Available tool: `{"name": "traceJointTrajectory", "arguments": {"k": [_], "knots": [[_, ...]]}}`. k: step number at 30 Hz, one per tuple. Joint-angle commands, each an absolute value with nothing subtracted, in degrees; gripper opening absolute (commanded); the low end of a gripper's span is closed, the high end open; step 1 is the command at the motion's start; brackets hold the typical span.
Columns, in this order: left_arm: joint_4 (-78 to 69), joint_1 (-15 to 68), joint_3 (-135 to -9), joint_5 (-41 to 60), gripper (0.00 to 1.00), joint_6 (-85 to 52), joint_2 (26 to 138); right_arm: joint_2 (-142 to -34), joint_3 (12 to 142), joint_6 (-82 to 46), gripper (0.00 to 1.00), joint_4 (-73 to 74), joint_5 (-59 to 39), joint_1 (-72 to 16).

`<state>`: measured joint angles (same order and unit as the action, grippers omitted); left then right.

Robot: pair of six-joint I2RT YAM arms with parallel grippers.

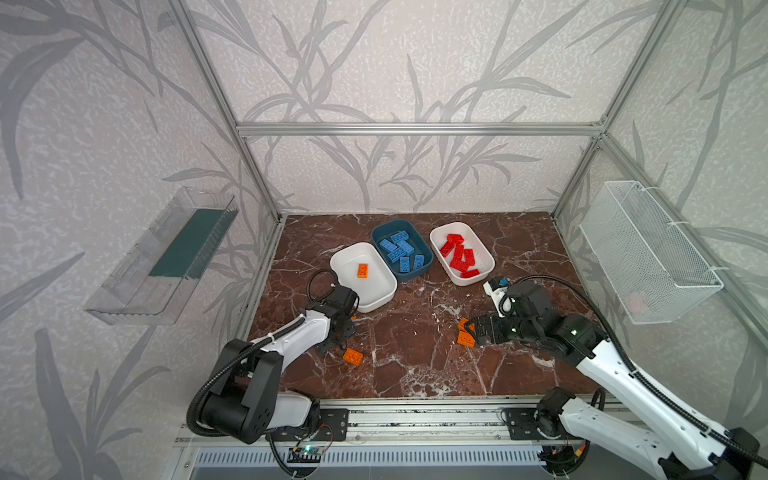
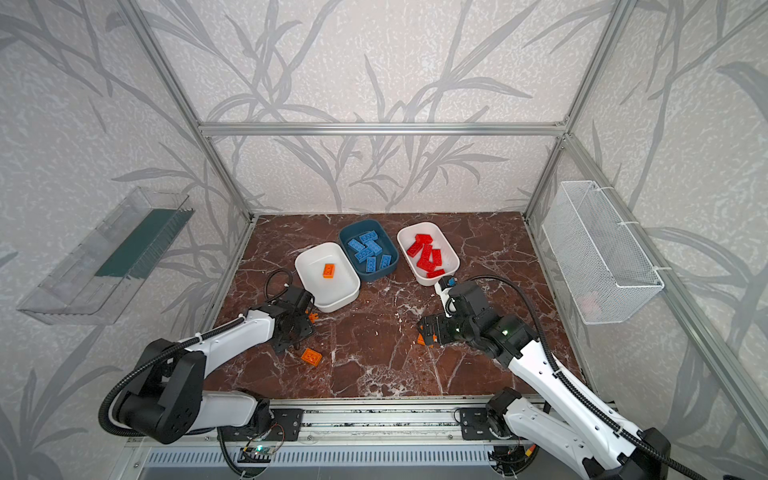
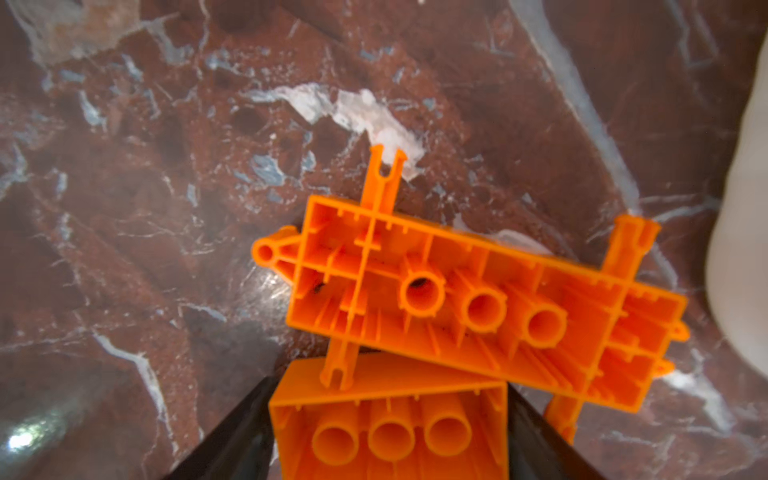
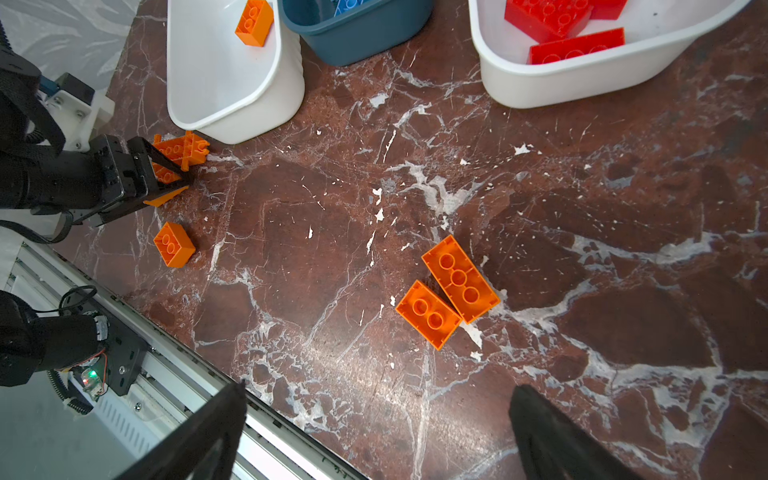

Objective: Sort the legos into containers by color
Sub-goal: 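Grasp the orange 2x3 brick with the left gripper and lift it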

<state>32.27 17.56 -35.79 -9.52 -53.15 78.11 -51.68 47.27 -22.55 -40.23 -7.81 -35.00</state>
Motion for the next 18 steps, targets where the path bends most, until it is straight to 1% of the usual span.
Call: {"name": "traceJointTrajectory", "arguments": {"k": [1, 3, 4, 7, 10, 12, 15, 18], "knots": [[34.3, 17.1, -37.0, -8.0, 0.62, -52.0, 79.1, -52.2, 49.6, -21.9, 0.99, -39.0, -8.3, -35.3], [36.3, 17.3, -37.6, -7.6, 0.52, -52.0, 77.1, -52.5, 49.9, -21.9, 0.99, -38.6, -8.4, -35.4], [37.5, 17.5, -37.9, -7.6, 0.5, -52.0, 75.6, -52.6, 50.0, -21.8, 0.99, -38.6, -8.5, -35.3], [41.9, 17.9, -39.5, -8.0, 0.46, -52.0, 69.9, -52.9, 50.3, -21.7, 0.99, -38.1, -8.6, -35.4], [44.3, 18.0, -42.4, -7.5, 0.45, -50.7, 65.5, -53.5, 50.7, -21.5, 0.99, -37.4, -9.0, -35.3], [45.1, 18.0, -45.0, -6.8, 0.46, -50.2, 64.6, -54.1, 51.0, -21.2, 0.99, -36.8, -9.1, -35.4], [44.9, 18.1, -48.9, -6.2, 0.46, -49.5, 66.6, -55.2, 51.2, -20.8, 0.99, -36.3, -9.2, -35.4], [43.5, 18.2, -53.2, -5.6, 0.46, -48.3, 71.6, -56.0, 51.5, -20.4, 0.99, -35.9, -9.2, -35.4]]}}
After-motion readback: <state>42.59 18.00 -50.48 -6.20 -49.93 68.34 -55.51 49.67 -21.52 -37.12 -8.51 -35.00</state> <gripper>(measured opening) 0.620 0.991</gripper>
